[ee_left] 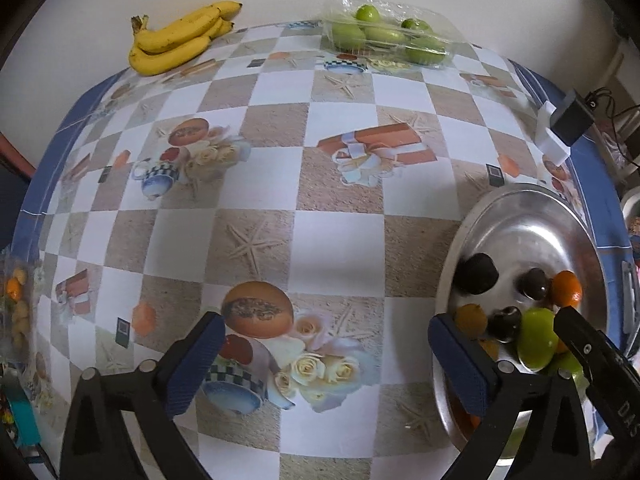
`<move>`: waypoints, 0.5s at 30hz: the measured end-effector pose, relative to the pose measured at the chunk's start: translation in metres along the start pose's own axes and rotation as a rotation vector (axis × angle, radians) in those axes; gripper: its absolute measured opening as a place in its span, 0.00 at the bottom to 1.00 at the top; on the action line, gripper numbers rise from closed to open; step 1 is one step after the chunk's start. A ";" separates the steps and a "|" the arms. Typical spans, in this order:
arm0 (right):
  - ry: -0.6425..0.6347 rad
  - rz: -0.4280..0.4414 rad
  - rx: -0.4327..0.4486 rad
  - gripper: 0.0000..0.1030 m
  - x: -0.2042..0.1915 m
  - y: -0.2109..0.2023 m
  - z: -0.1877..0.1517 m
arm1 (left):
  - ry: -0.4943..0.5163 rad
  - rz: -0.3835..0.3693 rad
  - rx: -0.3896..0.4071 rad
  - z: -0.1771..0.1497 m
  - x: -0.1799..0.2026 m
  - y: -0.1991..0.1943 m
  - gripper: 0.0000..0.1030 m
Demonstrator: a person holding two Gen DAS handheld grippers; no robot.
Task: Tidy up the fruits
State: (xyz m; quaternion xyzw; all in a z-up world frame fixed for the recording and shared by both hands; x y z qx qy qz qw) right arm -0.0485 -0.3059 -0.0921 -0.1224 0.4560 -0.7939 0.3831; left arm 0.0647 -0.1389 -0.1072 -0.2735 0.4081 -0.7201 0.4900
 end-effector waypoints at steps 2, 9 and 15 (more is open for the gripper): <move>-0.017 0.005 0.006 0.83 -0.004 -0.001 0.000 | 0.009 0.003 0.009 0.001 -0.001 0.000 1.00; -0.077 0.020 0.022 0.83 -0.019 -0.004 -0.003 | 0.019 0.023 0.025 -0.001 -0.011 -0.001 1.00; -0.110 0.022 0.035 0.83 -0.032 -0.010 -0.008 | 0.071 0.106 0.075 0.000 -0.022 -0.014 0.99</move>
Point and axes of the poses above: each gripper's, at about its wrist camera, not at the fingertips, and y roughly the way its jaws point, x to its right, z to its top, the point moved 7 cm from there along y, roughly the way its jaws point, and after that the axes turned 14 degrees about x, right-handed, at the moved point
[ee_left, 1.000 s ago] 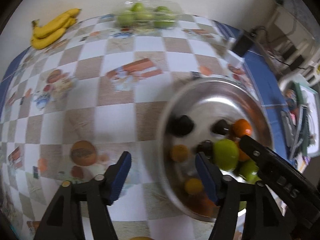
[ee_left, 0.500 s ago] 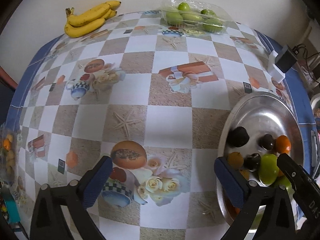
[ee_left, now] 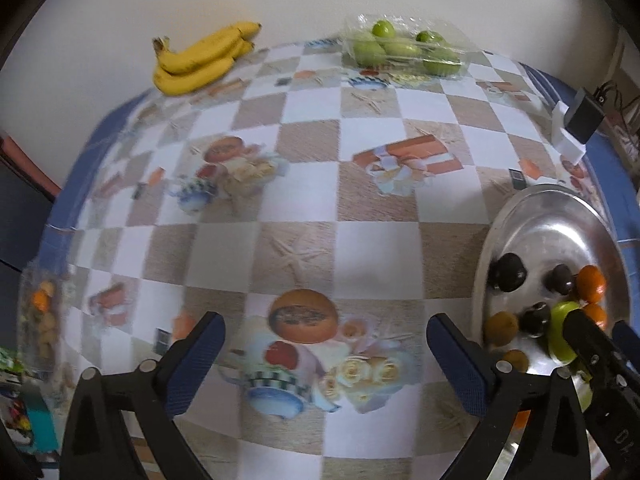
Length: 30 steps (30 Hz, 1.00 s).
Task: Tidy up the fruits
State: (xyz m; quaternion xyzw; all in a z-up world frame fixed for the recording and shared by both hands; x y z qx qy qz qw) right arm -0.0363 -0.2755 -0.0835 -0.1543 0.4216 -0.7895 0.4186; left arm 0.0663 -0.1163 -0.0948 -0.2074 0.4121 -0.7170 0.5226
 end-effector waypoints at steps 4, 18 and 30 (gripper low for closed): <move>-0.022 0.003 0.014 0.83 -0.008 -0.005 -0.004 | 0.032 0.057 0.028 0.000 -0.010 -0.008 0.99; -0.083 0.017 0.021 0.83 -0.026 -0.027 -0.033 | 0.017 0.103 0.071 -0.015 -0.041 -0.047 0.99; -0.096 0.015 0.042 0.83 -0.025 -0.050 -0.048 | 0.035 0.098 0.093 -0.037 -0.052 -0.076 0.99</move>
Point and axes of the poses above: each gripper's, at about its wrist camera, not at the fingertips, and y roughly the way its jaws point, x to its right, z to its top, the point moved 7 cm from there along y, roughly the way its jaws point, and after that the axes turned 14 degrees about x, right-handed, at the moved point
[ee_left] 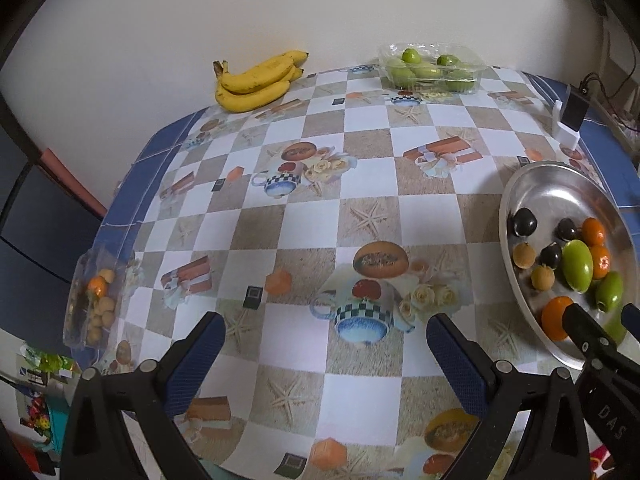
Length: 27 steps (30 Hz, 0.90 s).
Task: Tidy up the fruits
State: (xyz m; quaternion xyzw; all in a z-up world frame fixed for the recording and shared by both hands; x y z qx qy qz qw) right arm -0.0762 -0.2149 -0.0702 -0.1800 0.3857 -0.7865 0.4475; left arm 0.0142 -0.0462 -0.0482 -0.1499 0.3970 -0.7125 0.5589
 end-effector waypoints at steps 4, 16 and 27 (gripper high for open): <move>0.005 -0.002 0.018 0.83 0.002 -0.007 0.000 | -0.014 0.001 -0.006 -0.004 -0.005 -0.003 0.99; 0.021 -0.011 0.062 0.83 0.006 -0.025 0.002 | -0.080 -0.042 -0.005 -0.009 -0.015 -0.014 0.99; -0.006 -0.014 0.079 0.83 0.003 -0.031 0.004 | -0.098 -0.052 -0.018 -0.010 -0.017 -0.014 1.00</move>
Point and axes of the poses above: each gripper's, at about its wrist camera, not at the fingertips, and y roughly the way its jaws point, x to its right, z to its top, the point moved 7 cm from there along y, roughly the way its jaws point, and after that the axes turned 14 degrees about x, right-handed, at the moved point
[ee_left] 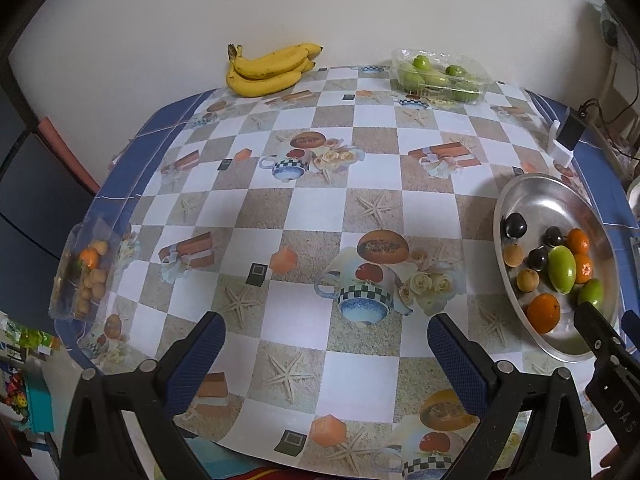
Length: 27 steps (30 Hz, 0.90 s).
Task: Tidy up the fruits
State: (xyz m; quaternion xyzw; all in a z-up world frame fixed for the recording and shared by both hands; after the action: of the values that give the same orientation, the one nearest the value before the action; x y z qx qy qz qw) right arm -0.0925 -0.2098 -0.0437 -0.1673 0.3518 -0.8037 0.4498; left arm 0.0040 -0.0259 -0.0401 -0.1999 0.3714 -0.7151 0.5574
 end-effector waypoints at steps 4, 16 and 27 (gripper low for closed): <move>-0.004 0.000 0.000 0.83 -0.001 0.001 0.000 | 0.000 0.001 0.001 0.001 0.000 0.000 1.00; -0.017 0.002 -0.010 0.83 -0.004 0.004 -0.002 | -0.001 0.000 0.004 0.001 0.000 0.000 1.00; -0.013 0.001 -0.017 0.83 -0.003 0.005 -0.003 | -0.002 0.001 0.004 0.002 0.000 0.000 1.00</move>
State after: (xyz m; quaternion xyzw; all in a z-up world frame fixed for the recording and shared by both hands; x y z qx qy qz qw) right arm -0.0897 -0.2077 -0.0488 -0.1760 0.3557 -0.7994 0.4510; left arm 0.0054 -0.0266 -0.0391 -0.1992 0.3694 -0.7155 0.5585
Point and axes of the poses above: each gripper's, at about its wrist camera, not at the fingertips, and y roughly the way its jaws point, x to its right, z to its top, the point moved 7 cm from there along y, roughly the way its jaws point, and after that the axes turned 14 degrees about x, right-handed, at the moved point
